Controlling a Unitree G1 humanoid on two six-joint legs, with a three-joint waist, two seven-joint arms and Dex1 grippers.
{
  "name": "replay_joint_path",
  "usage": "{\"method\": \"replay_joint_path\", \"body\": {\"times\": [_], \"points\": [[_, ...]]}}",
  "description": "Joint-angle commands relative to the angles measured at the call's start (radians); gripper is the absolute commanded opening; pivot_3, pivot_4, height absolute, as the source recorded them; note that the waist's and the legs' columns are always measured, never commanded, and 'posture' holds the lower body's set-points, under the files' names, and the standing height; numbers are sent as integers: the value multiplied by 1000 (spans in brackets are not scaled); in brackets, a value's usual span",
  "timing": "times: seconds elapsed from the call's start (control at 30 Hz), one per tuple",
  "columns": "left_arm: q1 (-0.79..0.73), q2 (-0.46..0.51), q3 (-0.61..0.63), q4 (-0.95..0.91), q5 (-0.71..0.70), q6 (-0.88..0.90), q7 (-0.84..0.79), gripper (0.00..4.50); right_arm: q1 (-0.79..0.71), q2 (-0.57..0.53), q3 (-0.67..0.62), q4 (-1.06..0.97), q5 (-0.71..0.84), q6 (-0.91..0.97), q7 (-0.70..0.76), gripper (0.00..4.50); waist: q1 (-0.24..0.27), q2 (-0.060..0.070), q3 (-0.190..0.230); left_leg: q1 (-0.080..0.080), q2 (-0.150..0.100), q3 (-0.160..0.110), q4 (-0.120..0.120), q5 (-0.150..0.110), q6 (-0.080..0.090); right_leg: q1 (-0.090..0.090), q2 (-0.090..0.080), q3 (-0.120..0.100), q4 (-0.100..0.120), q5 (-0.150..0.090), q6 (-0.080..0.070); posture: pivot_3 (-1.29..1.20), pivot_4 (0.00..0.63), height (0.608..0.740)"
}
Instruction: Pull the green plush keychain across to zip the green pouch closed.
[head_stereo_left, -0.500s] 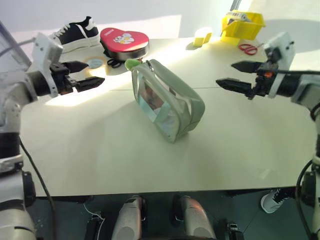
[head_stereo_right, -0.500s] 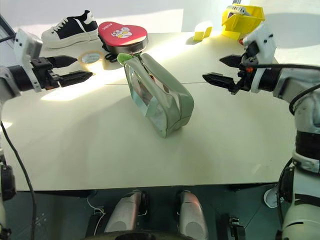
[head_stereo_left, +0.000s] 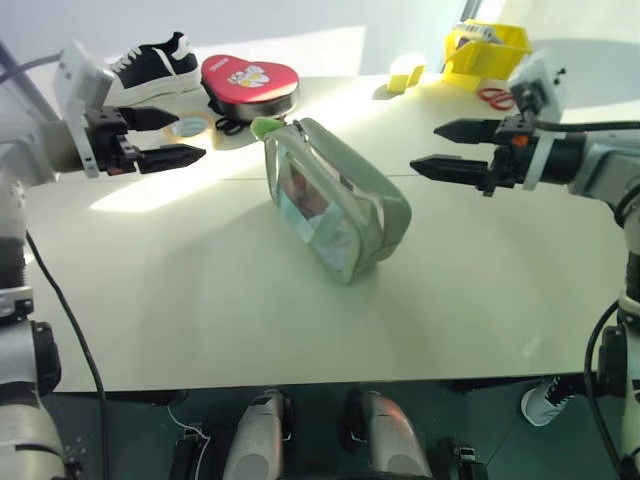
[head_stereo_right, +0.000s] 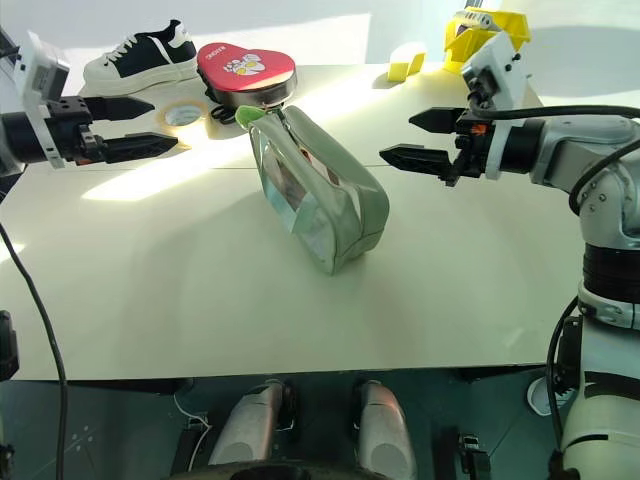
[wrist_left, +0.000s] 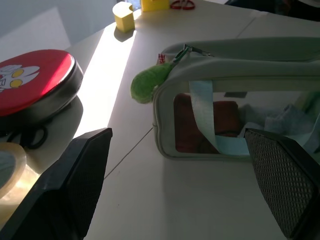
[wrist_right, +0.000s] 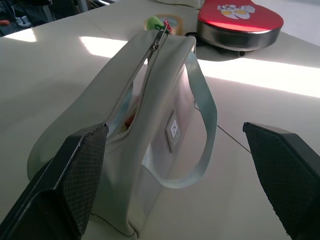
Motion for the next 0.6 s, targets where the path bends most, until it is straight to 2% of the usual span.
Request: {"method": "replay_joint_path", "body": {"times": [0.03,0.17,0.33,0.53,0.6], "points": [[-48,7,-2,-89,-28,17,-37,4470,-135,74,54,2,-19,18,-57,4500,-8,0,0,0,1,0,0,0,0,0,1,0,1,0,0,0,150,740],[-57,22,-29,-180,-47,28,-104,4470,-223,196,130,29,-37,85,-128,4500,-14,0,0,0,1,0,0,1,-2,-1,1,0,2,0,0,0,150,740],[-56,13,-19,-244,-67,58,-92,4470,-233,326,244,92,-115,69,-187,4500,-16,0,0,0,1,0,1,2,-2,0,1,0,3,0,0,0,150,740],[19,27,18,-303,-79,71,-61,4470,-234,377,329,175,-192,11,-165,4500,-15,0,0,0,0,0,2,2,-2,1,1,0,4,0,0,0,150,740],[31,34,31,-317,-84,78,-53,4500,-232,380,358,183,-213,-24,-131,3944,-15,0,0,0,0,0,3,2,-2,1,1,0,4,1,0,0,150,740]]}}
